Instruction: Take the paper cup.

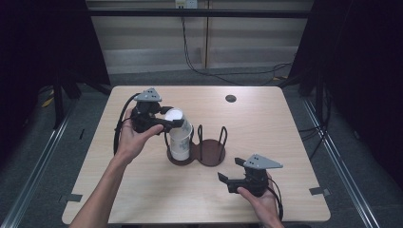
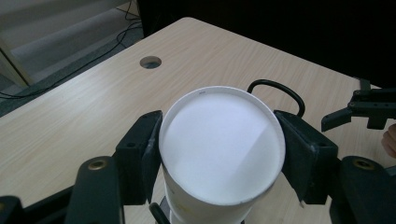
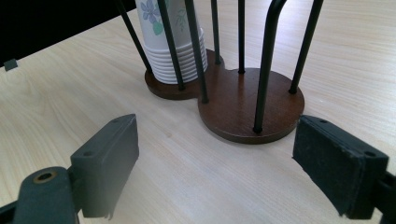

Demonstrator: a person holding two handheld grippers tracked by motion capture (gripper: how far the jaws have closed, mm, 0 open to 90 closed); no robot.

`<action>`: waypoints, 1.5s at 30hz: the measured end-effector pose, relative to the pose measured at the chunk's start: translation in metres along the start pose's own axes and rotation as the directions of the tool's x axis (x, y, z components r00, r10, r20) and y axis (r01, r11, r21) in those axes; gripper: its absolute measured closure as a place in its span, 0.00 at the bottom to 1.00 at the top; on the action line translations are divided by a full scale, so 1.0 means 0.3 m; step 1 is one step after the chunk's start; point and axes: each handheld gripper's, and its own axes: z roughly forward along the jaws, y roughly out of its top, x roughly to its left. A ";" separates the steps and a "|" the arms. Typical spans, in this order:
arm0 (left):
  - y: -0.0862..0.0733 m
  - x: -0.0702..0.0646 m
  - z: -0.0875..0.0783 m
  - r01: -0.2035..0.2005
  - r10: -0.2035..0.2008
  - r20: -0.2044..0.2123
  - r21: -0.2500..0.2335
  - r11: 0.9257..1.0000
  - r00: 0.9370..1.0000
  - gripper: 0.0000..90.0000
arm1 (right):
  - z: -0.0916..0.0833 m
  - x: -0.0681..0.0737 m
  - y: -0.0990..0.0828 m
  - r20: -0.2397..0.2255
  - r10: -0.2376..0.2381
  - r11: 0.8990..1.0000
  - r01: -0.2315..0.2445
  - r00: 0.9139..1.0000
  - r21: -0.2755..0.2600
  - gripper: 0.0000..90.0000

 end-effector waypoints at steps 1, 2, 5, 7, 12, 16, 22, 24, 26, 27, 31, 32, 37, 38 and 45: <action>0.000 0.000 -0.002 -0.004 0.004 -0.001 -0.005 1.000 1.000 0.40 | 0.000 0.000 0.000 0.000 0.000 1.000 0.000 1.000 0.000 0.16; 0.000 0.000 -0.003 0.000 0.000 0.004 -0.009 1.000 1.000 0.40 | 0.000 0.000 0.000 -0.001 0.000 1.000 0.000 1.000 0.000 0.15; -0.001 -0.003 -0.009 0.004 -0.004 0.005 -0.021 1.000 1.000 0.40 | 0.000 0.000 0.000 0.000 -0.001 1.000 0.001 1.000 0.000 0.16; -0.003 -0.006 -0.011 0.005 -0.005 0.003 -0.023 1.000 1.000 0.40 | 0.000 0.000 0.000 0.002 0.001 1.000 -0.001 1.000 0.000 0.15; -0.007 -0.006 -0.016 0.009 -0.009 -0.001 -0.035 0.999 1.000 0.40 | 0.000 0.001 0.000 -0.001 0.001 1.000 -0.001 1.000 0.001 0.15; -0.010 -0.008 -0.030 0.004 -0.004 0.008 -0.045 0.999 1.000 0.40 | 0.001 0.001 0.000 -0.002 0.002 1.000 -0.002 1.000 0.001 0.16; -0.004 -0.030 -0.047 -0.027 0.027 0.007 -0.038 0.999 1.000 0.40 | 0.003 0.001 0.000 0.000 0.000 1.000 0.000 1.000 0.005 0.15; -0.006 -0.031 -0.053 -0.023 0.024 0.007 -0.044 0.999 1.000 0.40 | 0.004 0.002 0.000 -0.002 -0.002 1.000 0.003 1.000 0.002 0.16; -0.007 -0.035 -0.059 -0.024 0.025 0.008 -0.050 0.998 1.000 0.40 | 0.004 0.004 0.000 -0.003 -0.003 1.000 0.003 1.000 0.004 0.16; -0.008 -0.037 -0.063 -0.028 0.028 0.012 -0.051 0.998 1.000 0.40 | 0.004 0.004 0.000 -0.004 -0.003 1.000 0.003 1.000 0.005 0.15; -0.011 -0.043 -0.071 -0.031 0.033 0.027 -0.054 0.998 0.999 0.40 | 0.005 0.001 0.000 -0.002 -0.003 1.000 0.003 1.000 0.004 0.15; -0.012 -0.043 -0.073 -0.027 0.028 0.031 -0.055 0.998 0.999 0.40 | 0.005 0.002 0.000 -0.002 -0.002 1.000 0.002 1.000 0.003 0.15; -0.020 -0.036 -0.092 -0.017 0.019 0.028 -0.067 0.998 0.999 0.40 | 0.003 0.003 0.000 -0.002 -0.005 1.000 0.005 1.000 0.003 0.15; -0.023 -0.034 -0.097 -0.015 0.017 0.029 -0.071 0.997 0.999 0.40 | 0.004 0.002 0.000 -0.002 -0.006 1.000 0.006 1.000 0.003 0.16; -0.048 -0.031 -0.141 -0.020 0.024 0.035 -0.097 0.995 0.999 0.40 | 0.005 0.004 0.000 -0.002 -0.005 1.000 0.005 1.000 0.005 0.15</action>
